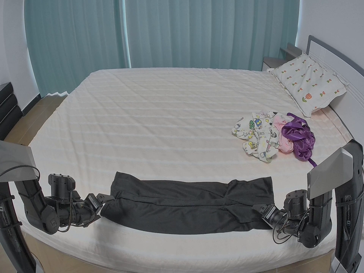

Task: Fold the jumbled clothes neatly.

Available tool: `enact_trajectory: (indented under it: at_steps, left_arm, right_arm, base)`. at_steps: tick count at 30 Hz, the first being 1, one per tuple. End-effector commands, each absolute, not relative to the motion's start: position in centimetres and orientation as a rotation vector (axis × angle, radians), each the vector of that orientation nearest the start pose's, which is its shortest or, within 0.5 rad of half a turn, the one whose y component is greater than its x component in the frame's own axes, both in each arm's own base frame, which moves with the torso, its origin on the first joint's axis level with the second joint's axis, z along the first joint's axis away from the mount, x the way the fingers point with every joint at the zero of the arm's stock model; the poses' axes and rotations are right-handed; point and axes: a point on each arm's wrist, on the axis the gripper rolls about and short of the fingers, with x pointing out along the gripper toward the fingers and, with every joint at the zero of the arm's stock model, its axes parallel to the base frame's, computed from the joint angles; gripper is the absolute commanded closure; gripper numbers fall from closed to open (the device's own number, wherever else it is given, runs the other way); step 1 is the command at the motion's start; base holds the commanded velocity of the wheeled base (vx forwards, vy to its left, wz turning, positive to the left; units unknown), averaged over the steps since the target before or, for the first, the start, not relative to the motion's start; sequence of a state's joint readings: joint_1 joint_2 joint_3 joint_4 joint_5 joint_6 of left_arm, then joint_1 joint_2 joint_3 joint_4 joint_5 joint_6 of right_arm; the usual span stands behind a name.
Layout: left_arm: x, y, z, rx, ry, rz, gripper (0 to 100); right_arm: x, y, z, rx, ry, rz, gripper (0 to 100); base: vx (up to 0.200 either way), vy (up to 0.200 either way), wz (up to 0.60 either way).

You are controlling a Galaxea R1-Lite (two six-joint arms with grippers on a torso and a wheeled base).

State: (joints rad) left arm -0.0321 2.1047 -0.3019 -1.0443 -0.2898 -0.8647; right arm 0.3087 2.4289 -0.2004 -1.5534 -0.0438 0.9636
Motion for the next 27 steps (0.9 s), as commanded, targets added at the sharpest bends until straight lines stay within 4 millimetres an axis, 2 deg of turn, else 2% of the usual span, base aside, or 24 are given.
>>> enact_trajectory:
  at_steps: [1,4,5,8,17,22,27]
  left_arm:
    - [25.9,-1.5,0.0,-0.913,0.847,0.041,0]
    - [25.9,-1.5,0.0,-0.913,0.847,0.041,0]
    - [25.9,-1.5,0.0,-0.913,0.847,0.041,0]
    - [25.9,-1.5,0.0,-0.913,0.847,0.041,0]
    - [25.9,-1.5,0.0,-0.913,0.847,0.041,0]
    - [26.0,-1.5,-0.1,-0.911,0.851,0.044,0]
    - [26.0,-1.5,-0.1,-0.911,0.851,0.044,0]
  right_arm:
    - [25.0,8.1,-5.6,0.797,0.728,-0.080,0]
    - [25.6,8.3,-6.0,0.784,0.699,-0.105,0]
    - [25.5,8.3,-6.1,0.779,0.699,-0.113,100]
    - [25.0,8.7,-5.8,0.770,0.707,-0.102,100]
    - [23.7,8.3,-4.4,0.767,0.705,-0.112,100]
    - [22.9,8.1,-2.4,0.794,0.681,-0.073,100]
    - [21.9,7.8,-1.2,0.810,0.694,-0.032,100]
  base:
    - [0.000,0.000,0.00]
    - [0.000,0.000,0.00]
    - [0.000,0.000,0.00]
    - [0.000,0.000,0.00]
    - [0.000,0.000,0.00]
    - [0.000,0.000,0.00]
    - [0.000,0.000,0.00]
